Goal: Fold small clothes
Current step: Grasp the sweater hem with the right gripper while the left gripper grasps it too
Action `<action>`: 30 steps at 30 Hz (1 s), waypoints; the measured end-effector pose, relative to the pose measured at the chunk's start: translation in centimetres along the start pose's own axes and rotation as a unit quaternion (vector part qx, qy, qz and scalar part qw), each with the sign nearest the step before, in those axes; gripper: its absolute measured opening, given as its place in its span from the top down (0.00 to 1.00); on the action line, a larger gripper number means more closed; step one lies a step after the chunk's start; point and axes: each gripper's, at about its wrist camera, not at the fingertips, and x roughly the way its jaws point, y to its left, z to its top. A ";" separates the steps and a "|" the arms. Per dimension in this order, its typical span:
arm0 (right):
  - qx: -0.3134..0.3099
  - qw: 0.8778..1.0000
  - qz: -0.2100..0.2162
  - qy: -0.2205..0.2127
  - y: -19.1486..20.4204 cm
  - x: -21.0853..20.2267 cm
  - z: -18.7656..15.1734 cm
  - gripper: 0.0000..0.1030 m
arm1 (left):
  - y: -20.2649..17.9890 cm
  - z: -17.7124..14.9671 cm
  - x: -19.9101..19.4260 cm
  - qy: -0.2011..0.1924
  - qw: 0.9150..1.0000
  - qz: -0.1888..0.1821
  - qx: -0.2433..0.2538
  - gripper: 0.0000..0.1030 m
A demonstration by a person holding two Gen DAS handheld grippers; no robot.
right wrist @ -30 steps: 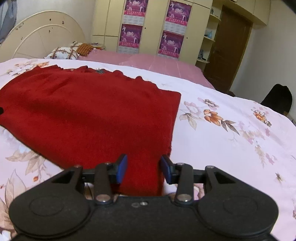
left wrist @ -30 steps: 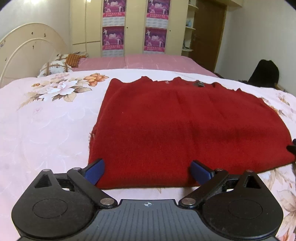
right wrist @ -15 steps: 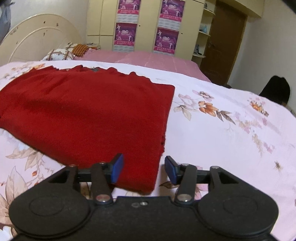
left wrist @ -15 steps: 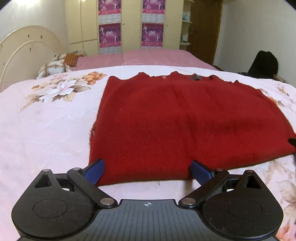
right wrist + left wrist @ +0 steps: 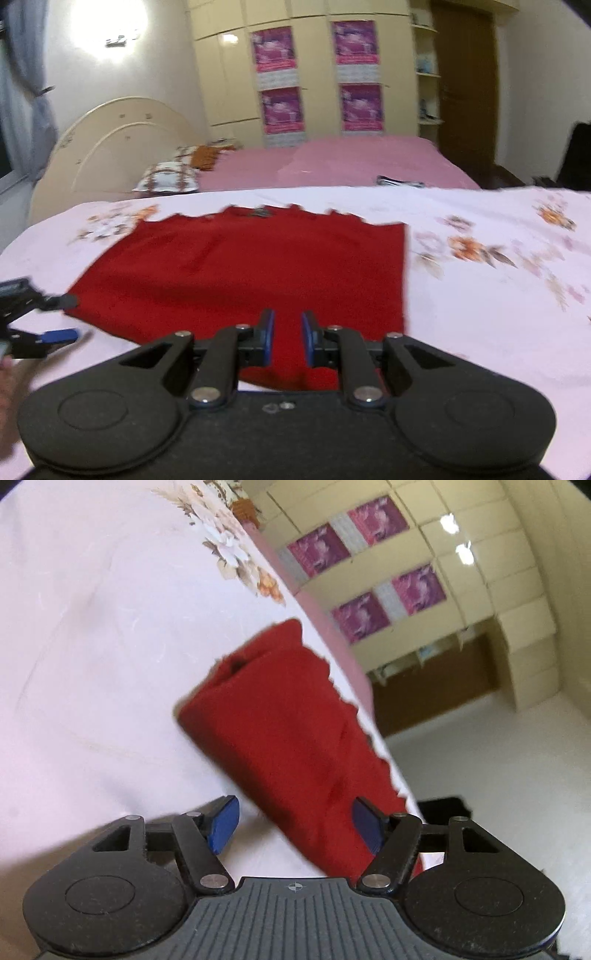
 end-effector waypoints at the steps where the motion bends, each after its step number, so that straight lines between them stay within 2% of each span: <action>1: -0.003 1.000 0.006 0.000 0.4 0.3 0.2 0.82 | 0.1 0.3 0.3 -0.006 1.000 -0.002 -0.002 0.33; 5: 0.005 1.000 0.023 0.008 1.4 1.9 0.9 0.81 | 0.6 2.3 2.0 -0.031 0.999 -0.012 -0.022 0.34; 9: 0.032 0.999 0.041 0.017 1.3 4.6 2.0 0.81 | -0.3 4.0 4.0 -0.040 0.999 0.003 -0.003 0.34; 12: 0.046 0.997 0.047 0.025 1.5 7.3 2.7 0.84 | -0.6 5.3 5.3 -0.045 0.999 0.020 0.012 0.41; 13: 0.048 0.997 0.047 0.029 1.6 8.2 2.9 0.87 | -0.6 5.6 5.6 -0.045 0.999 0.027 0.015 0.49; 14: 0.050 0.997 0.049 0.032 1.7 9.0 3.1 0.89 | -0.5 5.9 6.1 -0.043 0.998 0.035 0.018 0.64; 15: 0.048 0.997 0.050 0.034 1.9 9.9 3.3 0.90 | -0.3 6.3 6.4 -0.040 0.998 0.046 0.020 0.74; 17: 0.039 0.997 0.051 0.035 2.5 11.2 3.6 0.91 | 0.6 6.7 6.6 -0.036 0.999 0.036 0.004 0.83; 21: 0.002 0.998 0.059 0.038 4.8 12.9 4.0 0.92 | 0.3 6.4 6.1 -0.042 0.999 0.024 0.007 0.85; 24: -0.036 0.997 0.051 0.044 6.5 13.9 4.0 0.93 | -0.1 6.5 4.8 -0.062 0.998 -0.011 -0.003 0.87; 25: -0.051 0.997 0.037 0.051 6.8 14.3 3.9 0.93 | -0.2 6.4 4.4 -0.071 0.997 -0.012 0.008 0.87; 26: -0.067 0.995 0.018 0.067 7.0 14.9 3.6 0.93 | 0.1 6.3 4.5 -0.068 0.998 0.002 0.017 0.87; 27: -0.077 0.994 0.015 0.070 7.0 15.3 2.9 0.94 | 1.2 6.3 5.2 -0.049 0.998 0.025 0.005 0.87; 28: -0.084 0.994 0.013 0.066 7.0 15.3 2.8 0.95 | 2.1 6.3 5.5 -0.045 0.999 0.016 -0.009 0.87; 30: -0.097 0.993 0.008 0.068 7.3 15.2 2.8 0.96 | 1.7 6.5 5.5 -0.043 0.999 0.019 0.006 0.87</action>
